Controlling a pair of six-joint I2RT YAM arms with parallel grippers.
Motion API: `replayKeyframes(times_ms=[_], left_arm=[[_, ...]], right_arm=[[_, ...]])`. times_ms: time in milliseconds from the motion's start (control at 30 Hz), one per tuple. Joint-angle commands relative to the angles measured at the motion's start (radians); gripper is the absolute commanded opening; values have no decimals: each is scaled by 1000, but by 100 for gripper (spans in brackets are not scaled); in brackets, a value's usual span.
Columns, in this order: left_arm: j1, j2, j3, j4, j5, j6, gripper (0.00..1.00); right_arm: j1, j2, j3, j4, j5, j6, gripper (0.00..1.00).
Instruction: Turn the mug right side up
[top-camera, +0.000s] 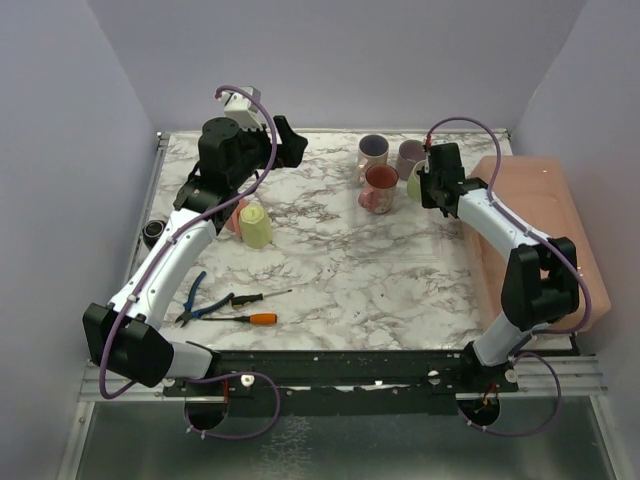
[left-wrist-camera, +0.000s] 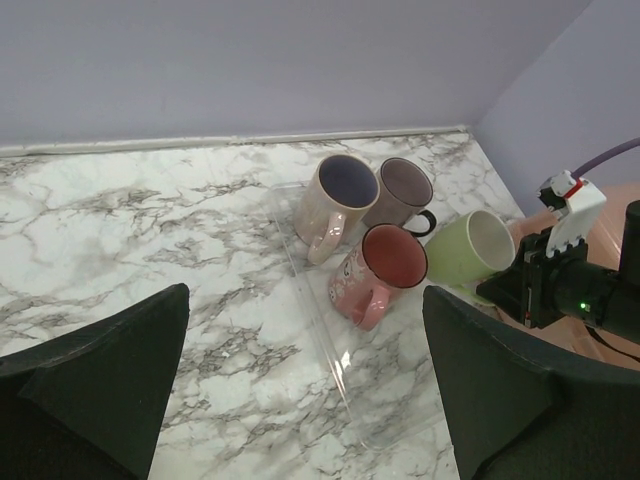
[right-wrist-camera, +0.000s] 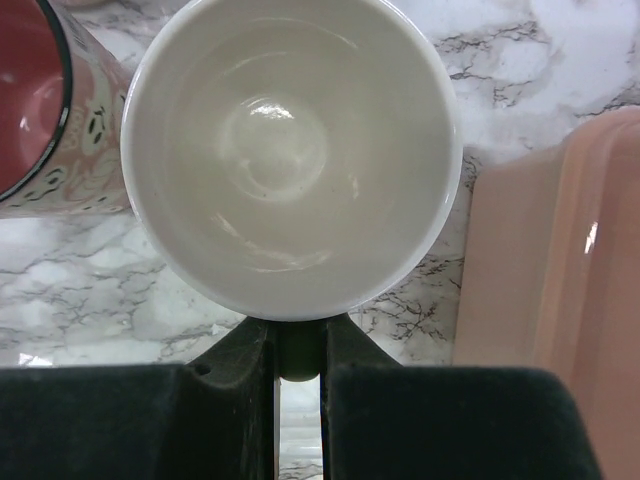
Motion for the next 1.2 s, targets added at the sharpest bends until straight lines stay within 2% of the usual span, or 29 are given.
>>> replayKeyframes(times_ms=[0,300,667,833,900,1000,1167], left_arm=[[-3,-12,-18,-9,-26,4,99],[-3,-12,-22,-9,-32,10,99],[-3,-13,-25,-9,-42,28,99],[-3,-14,-28,-15,-54,36,99],[-3,-15,-33,-23,-60,31,99],[-3,-6,-36,-50,-64,15,99],[-3,12,-36,-107,-82,0,99]], right_arm=[[-23,30,4,129,-93,-83,1],[-23,92,33,163,-206,-161,0],[-24,206,80,206,-113,-276,2],[-25,237,91,218,-65,-305,16],[-25,246,97,218,-18,-282,35],[-25,221,75,235,-19,-257,51],[-25,166,58,238,-39,-226,60]])
